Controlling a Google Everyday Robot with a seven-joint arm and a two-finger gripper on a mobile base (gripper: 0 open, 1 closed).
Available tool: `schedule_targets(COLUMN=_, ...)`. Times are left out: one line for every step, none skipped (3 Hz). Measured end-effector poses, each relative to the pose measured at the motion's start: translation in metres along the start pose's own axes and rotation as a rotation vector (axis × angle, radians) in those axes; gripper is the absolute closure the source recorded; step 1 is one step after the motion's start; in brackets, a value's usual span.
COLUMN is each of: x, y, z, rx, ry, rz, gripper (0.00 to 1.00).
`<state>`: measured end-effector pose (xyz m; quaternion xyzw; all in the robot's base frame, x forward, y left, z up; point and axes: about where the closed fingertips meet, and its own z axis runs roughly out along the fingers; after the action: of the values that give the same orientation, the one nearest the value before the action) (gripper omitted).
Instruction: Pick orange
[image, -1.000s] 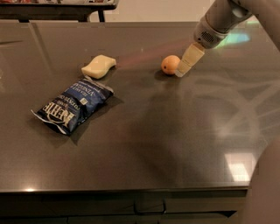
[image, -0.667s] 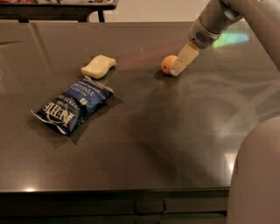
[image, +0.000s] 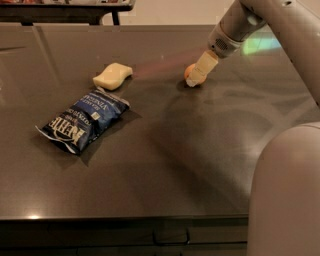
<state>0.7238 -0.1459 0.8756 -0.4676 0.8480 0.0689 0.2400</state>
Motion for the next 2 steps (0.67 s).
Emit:
schedule_targets(x=-0.0051, y=0.0029, z=0.0082, rx=-0.007, ry=-0.028, rz=0.005, gripper=0.0)
schedule_targets(x=-0.006, y=0.004, z=0.0166, rx=-0.001, ry=-0.053, rz=0.016, gripper=0.0)
